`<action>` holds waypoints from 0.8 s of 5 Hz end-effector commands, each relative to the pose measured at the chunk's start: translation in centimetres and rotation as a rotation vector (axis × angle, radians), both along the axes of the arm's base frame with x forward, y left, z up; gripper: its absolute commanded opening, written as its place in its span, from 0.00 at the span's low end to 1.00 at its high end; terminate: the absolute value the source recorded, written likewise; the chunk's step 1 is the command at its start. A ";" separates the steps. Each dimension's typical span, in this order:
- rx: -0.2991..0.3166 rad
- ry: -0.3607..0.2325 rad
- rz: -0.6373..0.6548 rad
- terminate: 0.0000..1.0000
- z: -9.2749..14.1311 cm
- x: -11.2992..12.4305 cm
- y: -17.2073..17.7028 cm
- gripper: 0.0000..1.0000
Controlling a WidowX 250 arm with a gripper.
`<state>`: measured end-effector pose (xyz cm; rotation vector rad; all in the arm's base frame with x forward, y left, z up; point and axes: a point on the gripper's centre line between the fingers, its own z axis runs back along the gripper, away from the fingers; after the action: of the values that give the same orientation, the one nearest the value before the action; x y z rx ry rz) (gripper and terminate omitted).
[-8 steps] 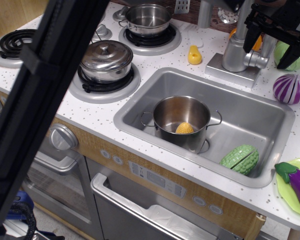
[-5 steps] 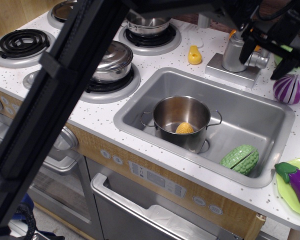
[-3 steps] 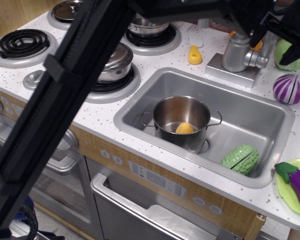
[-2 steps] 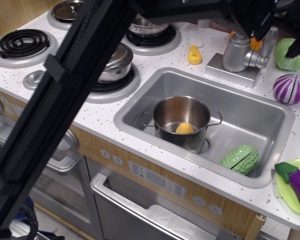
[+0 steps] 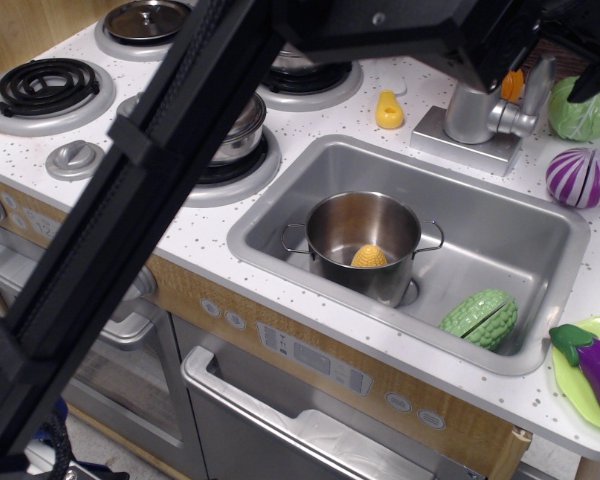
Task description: Turn lever vertical to front
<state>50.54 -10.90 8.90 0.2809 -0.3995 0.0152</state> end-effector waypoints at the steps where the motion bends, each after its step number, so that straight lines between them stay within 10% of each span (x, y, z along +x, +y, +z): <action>1: -0.044 -0.072 0.004 0.00 2.4 1.3 0.9 1.00; 2: -0.046 -0.074 0.021 0.00 2.3 1.1 0.6 0.00; 4: -0.058 -0.047 0.097 0.00 2.4 -1.8 -0.4 0.00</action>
<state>48.21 -10.58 6.77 0.2500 -0.3314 0.1357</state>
